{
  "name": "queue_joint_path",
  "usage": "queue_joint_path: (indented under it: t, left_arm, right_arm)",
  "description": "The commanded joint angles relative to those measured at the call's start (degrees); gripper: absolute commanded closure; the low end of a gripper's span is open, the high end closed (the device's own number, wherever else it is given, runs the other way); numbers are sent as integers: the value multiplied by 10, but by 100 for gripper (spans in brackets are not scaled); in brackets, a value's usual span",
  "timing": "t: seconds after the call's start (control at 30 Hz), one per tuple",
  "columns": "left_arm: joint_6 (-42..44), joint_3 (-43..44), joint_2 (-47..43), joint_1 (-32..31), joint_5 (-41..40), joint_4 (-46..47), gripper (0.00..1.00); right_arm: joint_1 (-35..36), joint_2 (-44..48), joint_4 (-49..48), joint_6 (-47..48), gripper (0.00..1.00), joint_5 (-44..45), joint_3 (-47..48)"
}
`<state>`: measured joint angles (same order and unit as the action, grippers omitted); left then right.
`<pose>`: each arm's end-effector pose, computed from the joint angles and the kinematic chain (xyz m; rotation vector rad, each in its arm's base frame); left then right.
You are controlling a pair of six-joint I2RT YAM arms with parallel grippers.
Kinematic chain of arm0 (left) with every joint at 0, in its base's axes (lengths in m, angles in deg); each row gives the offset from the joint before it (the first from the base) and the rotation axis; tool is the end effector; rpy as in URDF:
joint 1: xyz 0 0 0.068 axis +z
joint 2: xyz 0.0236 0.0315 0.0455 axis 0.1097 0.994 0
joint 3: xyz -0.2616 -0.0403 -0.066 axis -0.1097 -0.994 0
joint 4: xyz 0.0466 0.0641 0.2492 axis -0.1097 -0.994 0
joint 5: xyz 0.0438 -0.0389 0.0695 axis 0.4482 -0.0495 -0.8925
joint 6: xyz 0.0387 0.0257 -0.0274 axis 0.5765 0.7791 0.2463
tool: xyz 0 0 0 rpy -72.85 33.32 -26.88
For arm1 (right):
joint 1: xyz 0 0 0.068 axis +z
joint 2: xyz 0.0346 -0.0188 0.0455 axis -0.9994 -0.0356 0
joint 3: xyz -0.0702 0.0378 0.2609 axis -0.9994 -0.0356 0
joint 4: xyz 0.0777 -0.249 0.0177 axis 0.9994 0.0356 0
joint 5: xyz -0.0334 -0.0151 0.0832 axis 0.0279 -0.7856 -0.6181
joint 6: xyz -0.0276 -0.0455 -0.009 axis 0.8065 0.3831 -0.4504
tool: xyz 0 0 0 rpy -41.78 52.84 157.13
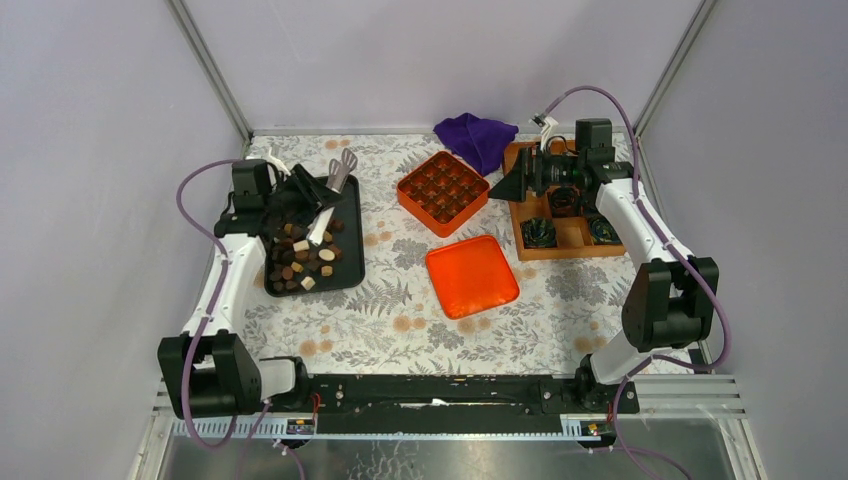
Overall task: Pack the chocolate
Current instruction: Pick up the fake chocolate from the plate.
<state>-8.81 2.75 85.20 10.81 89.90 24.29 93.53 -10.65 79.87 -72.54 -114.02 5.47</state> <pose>0.2744 0.0023 0.3024 -0.5075 2.1170 -0.9849 0.3534 0.0651 0.3216 -0.6948 1.9090 1.1442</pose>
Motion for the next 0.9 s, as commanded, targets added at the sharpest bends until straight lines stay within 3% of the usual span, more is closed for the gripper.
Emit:
queue_joint_path:
  t: [0.0, 0.17, 0.43, 0.87]
  left_arm:
    - [127, 74, 14, 7, -79, -180, 50]
    - [178, 125, 40, 7, -173, -269, 51]
    - [216, 173, 87, 1, -241, -330, 52]
    - [264, 202, 146, -42, -277, -360, 52]
  right_arm:
    - [-3, 12, 2, 20, 0, 3, 5]
    - [-3, 9, 1, 20, 0, 1, 2]
    - [-3, 5, -15, 9, 0, -10, -11]
    - [-3, 4, -27, -1, 0, -18, -18]
